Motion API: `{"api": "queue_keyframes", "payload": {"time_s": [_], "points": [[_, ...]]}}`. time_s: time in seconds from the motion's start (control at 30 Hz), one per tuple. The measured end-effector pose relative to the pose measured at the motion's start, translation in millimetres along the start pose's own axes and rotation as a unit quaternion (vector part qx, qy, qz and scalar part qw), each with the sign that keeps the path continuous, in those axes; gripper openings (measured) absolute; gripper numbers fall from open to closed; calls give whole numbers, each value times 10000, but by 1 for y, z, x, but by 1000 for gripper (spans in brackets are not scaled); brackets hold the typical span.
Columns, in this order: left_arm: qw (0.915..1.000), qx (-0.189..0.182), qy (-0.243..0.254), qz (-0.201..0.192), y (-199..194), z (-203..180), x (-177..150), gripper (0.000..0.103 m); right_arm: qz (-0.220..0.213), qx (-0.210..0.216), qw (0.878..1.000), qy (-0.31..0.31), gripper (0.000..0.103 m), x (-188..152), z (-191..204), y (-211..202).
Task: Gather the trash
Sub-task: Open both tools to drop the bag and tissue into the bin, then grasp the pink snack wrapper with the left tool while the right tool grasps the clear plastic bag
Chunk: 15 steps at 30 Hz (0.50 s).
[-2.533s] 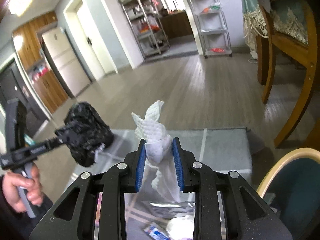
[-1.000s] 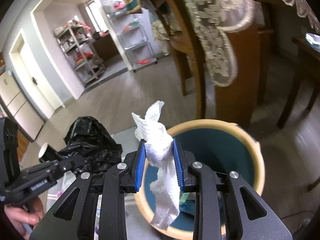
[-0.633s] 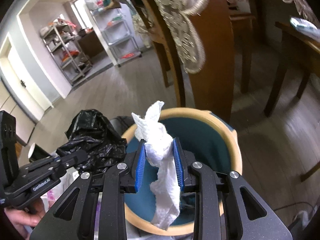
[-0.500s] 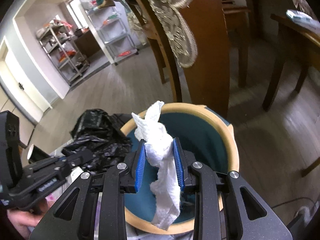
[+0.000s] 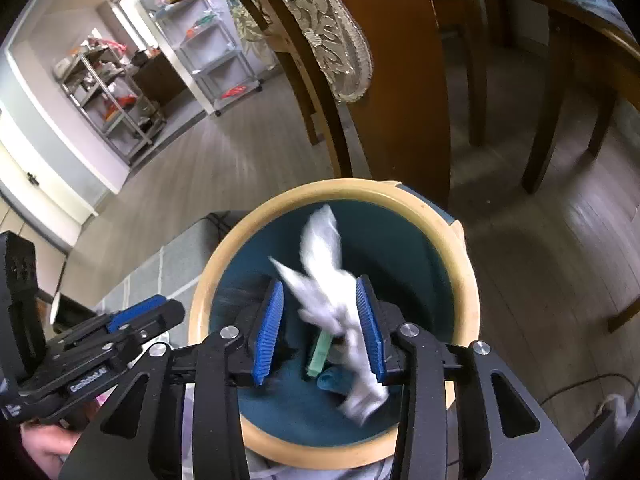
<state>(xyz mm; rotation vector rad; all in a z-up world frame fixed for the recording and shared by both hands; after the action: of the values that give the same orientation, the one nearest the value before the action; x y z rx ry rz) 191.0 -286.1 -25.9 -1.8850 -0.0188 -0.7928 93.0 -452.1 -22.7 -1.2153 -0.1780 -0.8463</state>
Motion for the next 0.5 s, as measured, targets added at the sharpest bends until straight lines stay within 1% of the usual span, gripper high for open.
{"api": "queue_keyframes", "payload": {"time_s": [0.07,0.27,0.37,0.5], "points": [[10000,14,-34,-44,-5,4,-1,48,0,13,10000,-35,44,0,2,0],[9997,159,-94,-181,-27,23,-10,63,-24,-41,9998,-183,49,-1,10,-1],[9992,297,-136,-242,-40,38,-18,64,-53,-8,9997,-220,51,-1,15,-1],[9975,467,-411,-349,-62,71,-31,65,-75,36,9989,-457,54,-3,32,1]]}}
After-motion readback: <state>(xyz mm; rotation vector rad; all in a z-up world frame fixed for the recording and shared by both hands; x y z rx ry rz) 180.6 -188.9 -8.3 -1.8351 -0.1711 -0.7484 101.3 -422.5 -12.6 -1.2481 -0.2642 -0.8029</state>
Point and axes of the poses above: each gripper's, at about its wrist camera, not at the fingertips, and y roughly the way its jaws point, z to its left, x to its top, the point moved 1 cm from there along y, roughly the way its jaws point, and after that the axes turned 1 degree about x, right-handed, at the moved point
